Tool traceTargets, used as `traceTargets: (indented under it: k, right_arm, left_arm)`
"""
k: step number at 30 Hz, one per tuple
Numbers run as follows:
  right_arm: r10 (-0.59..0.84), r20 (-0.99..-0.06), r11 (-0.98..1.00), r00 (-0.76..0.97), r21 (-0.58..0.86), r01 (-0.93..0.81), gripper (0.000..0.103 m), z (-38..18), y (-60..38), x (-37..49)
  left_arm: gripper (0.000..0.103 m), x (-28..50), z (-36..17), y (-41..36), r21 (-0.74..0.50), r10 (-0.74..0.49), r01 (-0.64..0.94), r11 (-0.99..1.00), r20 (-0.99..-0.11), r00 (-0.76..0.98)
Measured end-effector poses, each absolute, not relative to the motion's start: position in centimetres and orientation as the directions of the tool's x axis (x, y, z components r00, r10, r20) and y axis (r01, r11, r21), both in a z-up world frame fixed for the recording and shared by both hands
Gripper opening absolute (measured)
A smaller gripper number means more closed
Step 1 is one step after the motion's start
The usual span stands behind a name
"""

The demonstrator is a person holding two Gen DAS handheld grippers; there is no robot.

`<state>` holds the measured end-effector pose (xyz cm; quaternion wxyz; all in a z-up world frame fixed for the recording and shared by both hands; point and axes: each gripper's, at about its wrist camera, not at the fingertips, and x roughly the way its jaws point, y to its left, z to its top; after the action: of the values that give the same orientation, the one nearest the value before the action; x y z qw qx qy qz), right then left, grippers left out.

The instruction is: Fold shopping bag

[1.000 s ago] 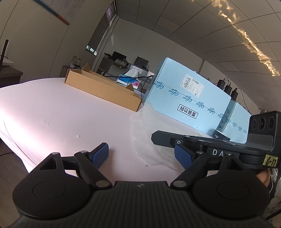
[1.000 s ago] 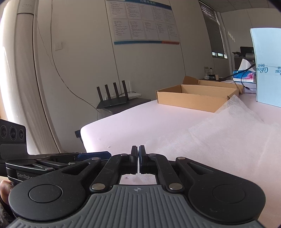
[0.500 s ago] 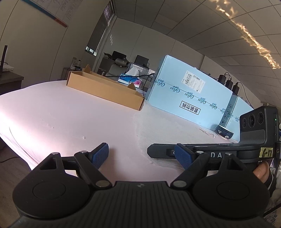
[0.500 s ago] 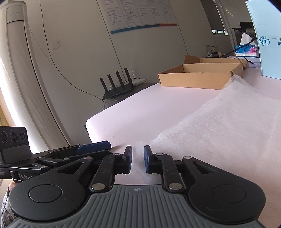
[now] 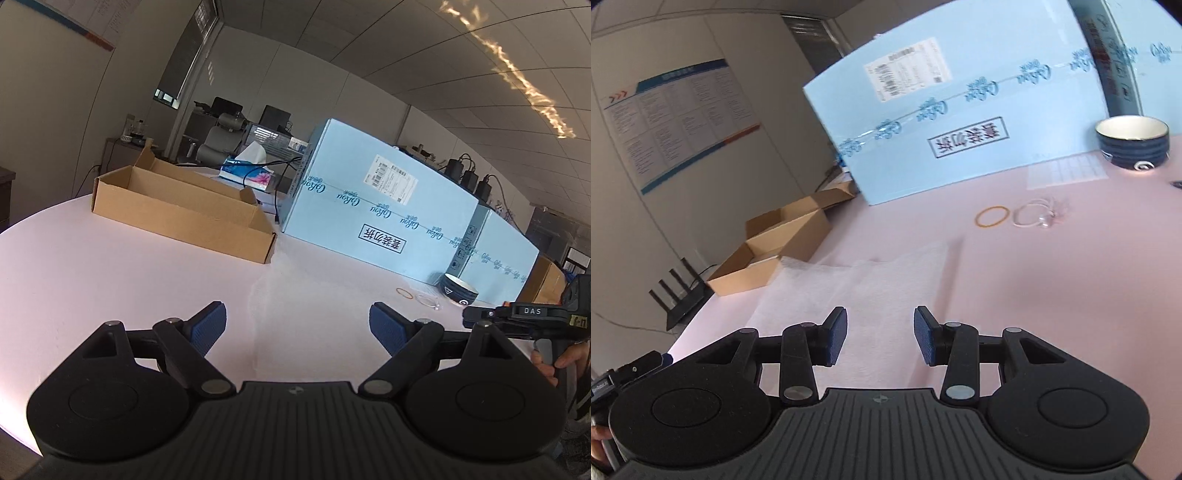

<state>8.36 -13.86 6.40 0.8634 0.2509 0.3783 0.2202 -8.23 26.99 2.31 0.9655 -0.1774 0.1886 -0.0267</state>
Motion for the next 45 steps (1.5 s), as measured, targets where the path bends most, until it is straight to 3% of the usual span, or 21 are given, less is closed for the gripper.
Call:
traceTargets:
  k: [4,9,14,20,22,24,25,27,30,37,45]
  right_arm:
    - [0.657,-0.556,0.667,0.509,0.743,-0.049,0.038,3.8,-15.8,12.3]
    - [0.69,-0.577,0.656,0.437,0.753,-0.042,0.037,2.5,-13.6,16.1]
    - [0.693,-0.58,0.665,0.427,0.744,-0.07,0.035,2.0,-11.3,17.5]
    - [0.658,-0.598,0.705,0.457,0.703,-0.095,0.013,1.7,-10.7,17.5]
    - [0.657,-0.591,0.699,0.469,0.71,-0.084,0.007,1.3,-11.1,17.3]
    - [0.657,-0.581,0.691,0.481,0.719,-0.075,0.003,0.9,-11.4,17.1]
    - [0.657,-0.577,0.688,0.486,0.722,-0.074,0.002,0.9,-11.4,17.0]
    - [0.654,-0.572,0.69,0.495,0.719,-0.081,0.001,0.9,-11.5,16.6]
    - [0.648,-0.568,0.696,0.508,0.712,-0.092,0.001,1.2,-11.6,15.8]
    - [0.658,-0.523,0.665,0.542,0.741,-0.093,0.001,3.2,-15.6,13.5]
    - [0.506,-0.603,0.774,0.616,0.633,-0.016,0.001,6.2,-23.7,12.2]
  left_arm:
    - [0.084,-2.5,1.7,27.4,-0.356,-0.149,-0.03,0.934,-0.464,0.873]
    - [0.084,2.6,0.7,26.9,-0.305,-0.086,-0.114,0.946,-0.571,0.816]
    - [0.084,4.5,0.1,25.3,-0.237,-0.059,-0.096,0.967,-0.576,0.816]
    - [0.081,5.3,-0.2,24.1,-0.172,-0.021,-0.096,0.98,-0.579,0.815]
    - [0.072,5.2,-0.1,24.0,-0.151,0.002,-0.111,0.982,-0.582,0.813]
    - [0.049,5.1,-0.1,23.8,-0.128,0.025,-0.123,0.984,-0.584,0.811]
    - [0.045,5.0,-0.1,23.7,-0.106,0.034,-0.119,0.987,-0.585,0.81]
    - [0.025,4.8,-0.1,23.5,-0.094,0.033,-0.107,0.99,-0.582,0.813]
    - [0.003,4.4,-0.1,23.9,-0.138,0.008,-0.106,0.985,-0.575,0.818]
    - [0.0,1.8,-0.1,21.8,-0.333,-0.163,-0.018,0.943,-0.508,0.846]
    - [0.0,1.2,1.7,15.1,-0.494,-0.401,0.161,0.855,-0.429,0.809]
